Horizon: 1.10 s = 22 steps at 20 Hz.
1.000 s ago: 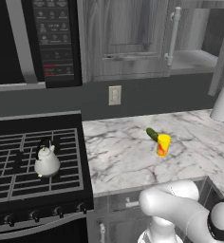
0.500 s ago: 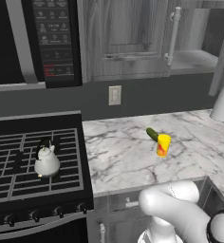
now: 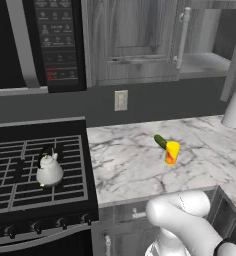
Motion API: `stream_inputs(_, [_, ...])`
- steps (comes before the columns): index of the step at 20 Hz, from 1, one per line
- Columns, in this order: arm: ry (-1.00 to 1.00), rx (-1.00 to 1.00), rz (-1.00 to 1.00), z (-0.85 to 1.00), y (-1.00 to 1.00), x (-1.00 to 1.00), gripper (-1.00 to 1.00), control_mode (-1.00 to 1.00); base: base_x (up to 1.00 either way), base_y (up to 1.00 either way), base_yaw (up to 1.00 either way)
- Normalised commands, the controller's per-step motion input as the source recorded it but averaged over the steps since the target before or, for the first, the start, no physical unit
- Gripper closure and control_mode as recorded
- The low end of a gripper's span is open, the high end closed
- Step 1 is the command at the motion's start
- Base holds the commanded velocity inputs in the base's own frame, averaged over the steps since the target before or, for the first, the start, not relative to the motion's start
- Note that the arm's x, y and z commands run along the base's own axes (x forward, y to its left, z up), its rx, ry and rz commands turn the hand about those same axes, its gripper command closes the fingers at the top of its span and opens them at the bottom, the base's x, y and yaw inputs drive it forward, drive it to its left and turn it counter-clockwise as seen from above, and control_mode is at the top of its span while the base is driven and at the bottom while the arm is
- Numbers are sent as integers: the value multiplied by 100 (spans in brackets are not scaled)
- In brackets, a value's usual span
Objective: Pick the pan from the cabinet and place it on the stove. Then turn on the stove burner for the pan.
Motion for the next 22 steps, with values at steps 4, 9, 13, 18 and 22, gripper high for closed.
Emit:
stream_inputs(4, [0, -28, -11, 0, 89, -40, -100, -100, 0, 0, 0])
stream_inputs(9, [2, -36, -14, 0, 100, -6, -100, -100, 0, 0, 0])
stream_inputs(13, [8, -34, -17, 0, 93, 1, -100, -100, 0, 0, 0])
stream_inputs(18, [13, -31, -21, 0, 60, 24, -100, -100, 0, 0, 0])
stream_inputs(22, [13, -28, -23, 0, 28, 42, -100, -100, 0, 0, 0])
